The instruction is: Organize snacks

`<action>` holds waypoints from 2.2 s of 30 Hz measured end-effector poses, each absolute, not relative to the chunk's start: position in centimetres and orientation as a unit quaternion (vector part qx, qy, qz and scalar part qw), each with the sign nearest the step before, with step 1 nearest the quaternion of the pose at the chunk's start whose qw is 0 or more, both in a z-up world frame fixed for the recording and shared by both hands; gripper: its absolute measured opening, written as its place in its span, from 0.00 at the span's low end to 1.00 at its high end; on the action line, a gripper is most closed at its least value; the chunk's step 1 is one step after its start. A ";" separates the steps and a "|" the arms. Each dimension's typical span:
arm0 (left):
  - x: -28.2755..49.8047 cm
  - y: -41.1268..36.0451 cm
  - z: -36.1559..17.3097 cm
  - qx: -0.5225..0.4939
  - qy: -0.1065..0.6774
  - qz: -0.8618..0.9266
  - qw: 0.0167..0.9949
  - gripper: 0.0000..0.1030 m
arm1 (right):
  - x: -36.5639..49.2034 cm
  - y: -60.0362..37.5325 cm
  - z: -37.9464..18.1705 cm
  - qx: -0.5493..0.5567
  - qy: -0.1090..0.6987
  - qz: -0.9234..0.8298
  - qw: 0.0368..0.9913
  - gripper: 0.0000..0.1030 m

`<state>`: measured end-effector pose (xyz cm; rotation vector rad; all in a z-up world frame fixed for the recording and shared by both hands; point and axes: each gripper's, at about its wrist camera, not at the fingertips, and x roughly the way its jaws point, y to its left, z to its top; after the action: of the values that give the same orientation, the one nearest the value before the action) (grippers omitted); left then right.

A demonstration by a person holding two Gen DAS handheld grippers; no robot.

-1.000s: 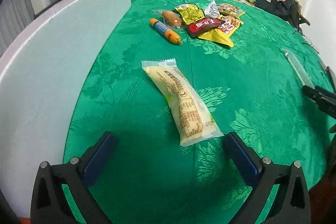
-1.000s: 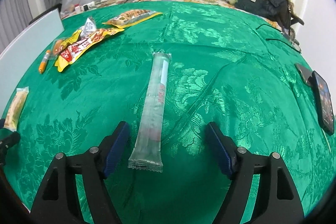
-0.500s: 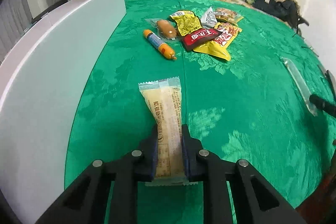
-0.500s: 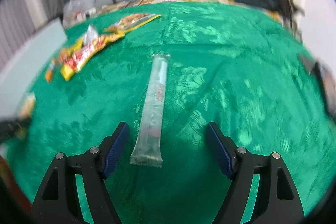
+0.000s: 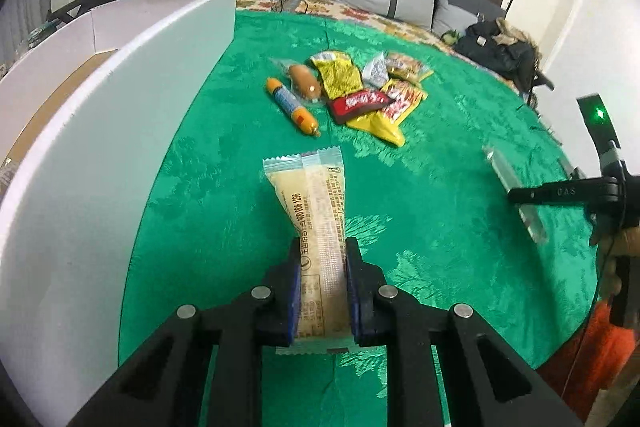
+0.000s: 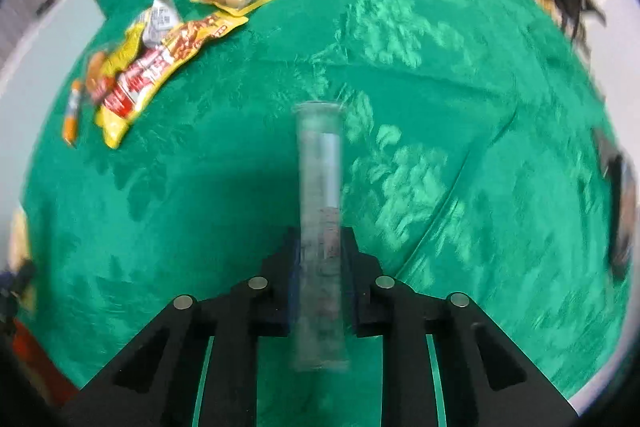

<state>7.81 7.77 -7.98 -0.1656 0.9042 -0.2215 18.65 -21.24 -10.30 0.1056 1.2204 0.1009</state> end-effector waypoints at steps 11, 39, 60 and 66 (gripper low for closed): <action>5.7 12.2 0.9 -0.188 0.365 -0.161 0.897 0.18 | 15.3 -16.7 -2.4 0.217 0.505 0.192 0.813 0.19; 3.8 32.0 -0.6 -0.212 0.369 0.131 0.895 0.79 | 14.7 7.1 0.6 0.083 0.463 0.344 0.812 0.63; 12.8 -3.0 -7.5 0.012 0.470 -0.106 0.876 0.96 | 14.1 -27.4 -11.2 0.003 0.422 0.008 0.907 0.69; 15.4 -3.7 -10.4 0.029 0.474 -0.072 0.877 0.96 | 15.1 -27.7 -11.7 -0.002 0.425 0.011 0.905 0.69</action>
<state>15.36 -3.72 -10.36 0.0613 0.9879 -0.1492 15.07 -27.71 -11.75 -0.0051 0.8772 0.0222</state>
